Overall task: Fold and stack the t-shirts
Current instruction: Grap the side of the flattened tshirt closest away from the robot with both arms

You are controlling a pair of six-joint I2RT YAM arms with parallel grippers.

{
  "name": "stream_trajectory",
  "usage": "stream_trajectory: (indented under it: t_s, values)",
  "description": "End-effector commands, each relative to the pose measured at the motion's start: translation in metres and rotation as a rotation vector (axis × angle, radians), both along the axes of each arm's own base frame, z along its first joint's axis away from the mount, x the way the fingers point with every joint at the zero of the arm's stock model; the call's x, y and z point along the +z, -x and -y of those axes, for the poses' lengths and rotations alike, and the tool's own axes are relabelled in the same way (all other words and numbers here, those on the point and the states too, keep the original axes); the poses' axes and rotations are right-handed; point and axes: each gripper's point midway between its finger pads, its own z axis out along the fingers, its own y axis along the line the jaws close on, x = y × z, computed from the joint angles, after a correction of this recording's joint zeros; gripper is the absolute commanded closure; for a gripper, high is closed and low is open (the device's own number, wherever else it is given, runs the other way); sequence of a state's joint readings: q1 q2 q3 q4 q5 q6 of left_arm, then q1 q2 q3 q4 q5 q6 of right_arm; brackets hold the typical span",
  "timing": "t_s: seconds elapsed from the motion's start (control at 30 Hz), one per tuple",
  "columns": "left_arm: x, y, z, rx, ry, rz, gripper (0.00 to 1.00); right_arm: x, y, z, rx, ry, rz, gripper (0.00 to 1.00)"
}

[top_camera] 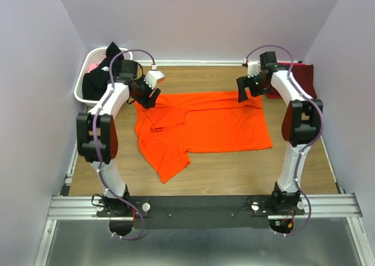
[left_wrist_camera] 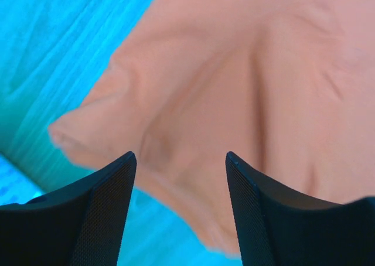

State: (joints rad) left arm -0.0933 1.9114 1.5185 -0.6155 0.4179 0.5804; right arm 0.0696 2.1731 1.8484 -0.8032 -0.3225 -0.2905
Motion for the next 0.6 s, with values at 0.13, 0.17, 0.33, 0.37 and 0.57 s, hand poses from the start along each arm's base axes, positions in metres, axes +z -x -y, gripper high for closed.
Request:
stream_trajectory:
  t_s: [0.13,0.17,0.33,0.37,0.57]
  values:
    - [0.045,0.121,0.005,-0.309,-0.002,0.047,0.29,0.065,0.104,0.003,0.336,0.020,0.006,0.05]
    - [0.028,0.143,0.002,-0.321,-0.004,-0.008,0.29,0.060,0.118,0.005,0.355,0.032,-0.026,0.06]
    - [0.000,0.187,-0.008,-0.374,-0.098,-0.027,0.36,0.022,0.178,0.030,0.454,0.155,-0.121,0.25]
    - [-0.012,0.195,-0.010,-0.376,-0.117,-0.043,0.40,0.020,0.181,0.032,0.459,0.170,-0.111,0.27]
    - [-0.036,0.213,-0.007,-0.420,-0.213,-0.050,0.43,-0.011,0.204,0.042,0.500,0.263,-0.118,0.41]
